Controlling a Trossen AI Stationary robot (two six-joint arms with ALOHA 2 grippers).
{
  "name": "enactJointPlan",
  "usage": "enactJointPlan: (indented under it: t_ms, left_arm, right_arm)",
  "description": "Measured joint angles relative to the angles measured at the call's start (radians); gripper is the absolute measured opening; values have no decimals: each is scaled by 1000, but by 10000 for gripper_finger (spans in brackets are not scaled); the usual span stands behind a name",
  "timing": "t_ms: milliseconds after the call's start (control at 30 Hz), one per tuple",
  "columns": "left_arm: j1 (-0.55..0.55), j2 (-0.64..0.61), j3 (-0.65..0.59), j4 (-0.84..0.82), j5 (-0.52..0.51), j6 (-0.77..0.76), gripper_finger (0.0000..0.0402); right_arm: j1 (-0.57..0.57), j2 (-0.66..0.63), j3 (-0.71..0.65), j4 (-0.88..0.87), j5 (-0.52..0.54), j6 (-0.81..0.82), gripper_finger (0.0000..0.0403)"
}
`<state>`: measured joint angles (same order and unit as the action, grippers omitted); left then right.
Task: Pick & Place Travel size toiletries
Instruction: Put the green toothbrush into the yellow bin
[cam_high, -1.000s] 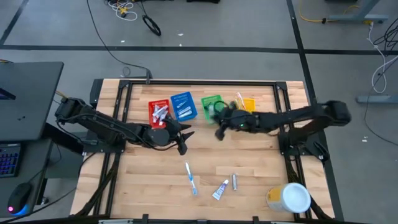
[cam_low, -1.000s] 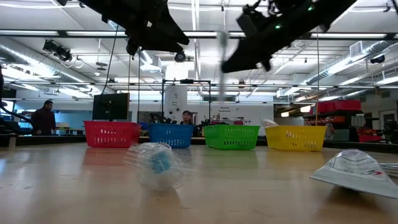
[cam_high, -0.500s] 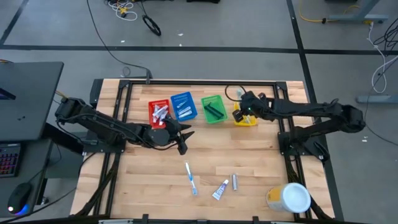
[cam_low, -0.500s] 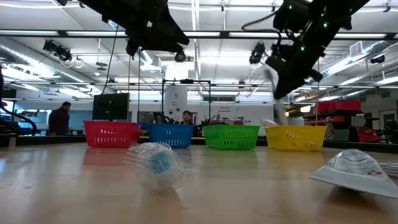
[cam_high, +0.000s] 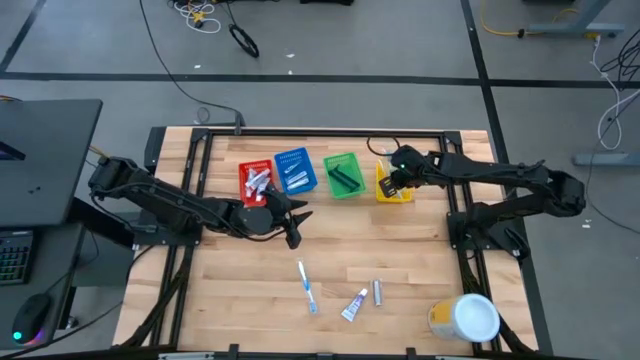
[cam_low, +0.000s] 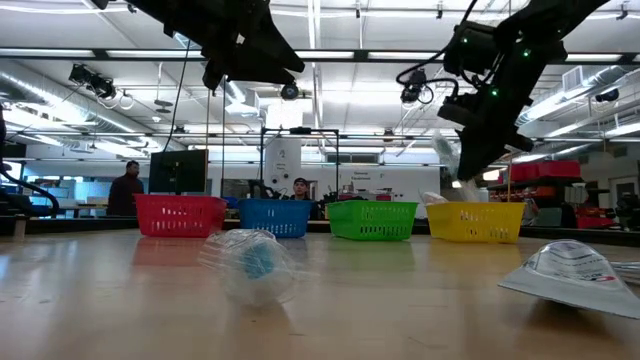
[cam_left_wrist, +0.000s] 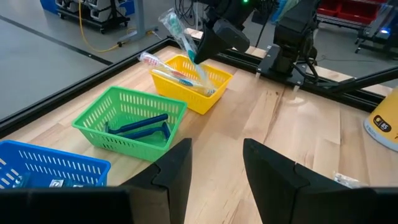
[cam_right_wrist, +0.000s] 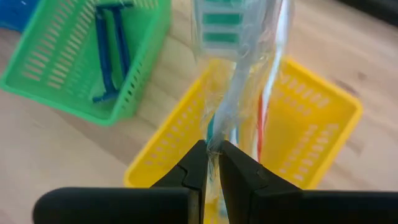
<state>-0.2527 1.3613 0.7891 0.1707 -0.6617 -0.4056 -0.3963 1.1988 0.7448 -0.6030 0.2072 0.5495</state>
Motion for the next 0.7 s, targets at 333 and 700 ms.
enactJointPlan:
  t_ms: [333,700]
  left_arm:
    - [0,0,0,0,0,2,151]
    - [0,0,0,0,0,1,151]
  right_arm:
    - [-11,0,0,-23,-18,-104,40]
    - [-11,4,0,-58,-80,-192,40]
